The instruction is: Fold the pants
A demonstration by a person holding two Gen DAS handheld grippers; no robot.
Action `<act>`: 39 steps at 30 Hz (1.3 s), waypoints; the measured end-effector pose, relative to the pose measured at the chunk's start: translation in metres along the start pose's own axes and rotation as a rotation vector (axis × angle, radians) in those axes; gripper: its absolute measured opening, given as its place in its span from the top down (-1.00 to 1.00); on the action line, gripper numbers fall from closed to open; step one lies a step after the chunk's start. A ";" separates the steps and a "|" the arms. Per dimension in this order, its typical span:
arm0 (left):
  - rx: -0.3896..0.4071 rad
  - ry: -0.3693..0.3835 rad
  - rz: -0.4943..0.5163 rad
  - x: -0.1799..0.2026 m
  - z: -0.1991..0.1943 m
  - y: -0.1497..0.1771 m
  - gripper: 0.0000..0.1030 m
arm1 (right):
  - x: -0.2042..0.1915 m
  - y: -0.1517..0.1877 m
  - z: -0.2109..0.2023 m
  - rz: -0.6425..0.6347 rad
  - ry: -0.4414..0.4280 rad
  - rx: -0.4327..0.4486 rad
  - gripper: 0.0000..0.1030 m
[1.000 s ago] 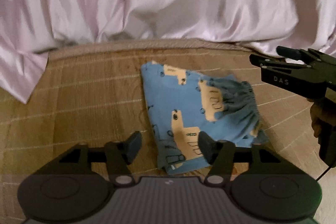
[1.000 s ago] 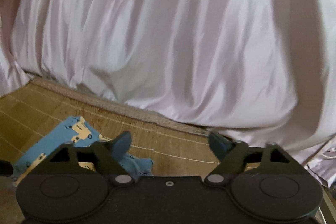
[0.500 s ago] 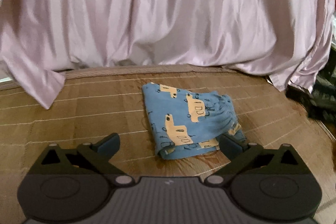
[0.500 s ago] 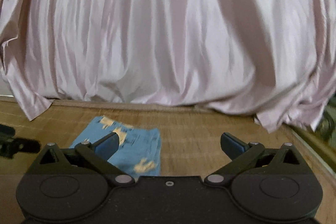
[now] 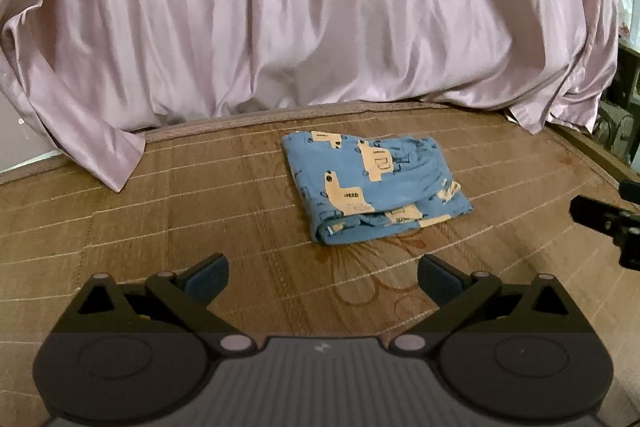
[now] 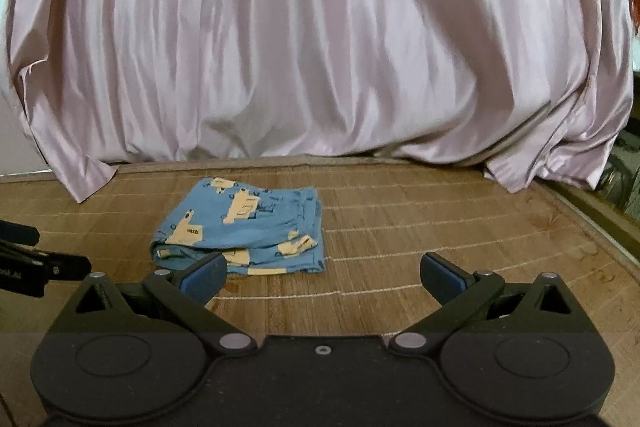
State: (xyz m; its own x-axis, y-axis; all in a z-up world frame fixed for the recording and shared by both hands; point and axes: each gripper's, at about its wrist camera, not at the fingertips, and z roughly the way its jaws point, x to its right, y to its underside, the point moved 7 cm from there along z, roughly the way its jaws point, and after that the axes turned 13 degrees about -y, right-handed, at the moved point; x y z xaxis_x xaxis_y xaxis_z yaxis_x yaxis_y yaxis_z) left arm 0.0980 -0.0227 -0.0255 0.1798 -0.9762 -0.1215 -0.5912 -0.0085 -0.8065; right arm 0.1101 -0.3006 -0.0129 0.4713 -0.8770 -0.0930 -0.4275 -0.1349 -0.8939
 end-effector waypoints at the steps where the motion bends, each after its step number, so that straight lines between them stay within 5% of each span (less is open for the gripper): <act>1: -0.003 -0.004 0.004 0.001 0.000 0.001 -0.99 | 0.001 0.001 0.002 0.011 -0.011 -0.004 -0.99; 39: -0.061 -0.066 0.038 0.000 0.010 0.009 -0.99 | -0.003 0.006 0.012 -0.009 -0.057 -0.041 -0.99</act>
State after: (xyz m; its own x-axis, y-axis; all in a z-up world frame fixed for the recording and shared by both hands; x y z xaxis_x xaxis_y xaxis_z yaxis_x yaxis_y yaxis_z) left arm 0.1001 -0.0203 -0.0387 0.2064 -0.9597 -0.1910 -0.6451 0.0133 -0.7640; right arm 0.1149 -0.2934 -0.0233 0.5181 -0.8481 -0.1107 -0.4538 -0.1629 -0.8761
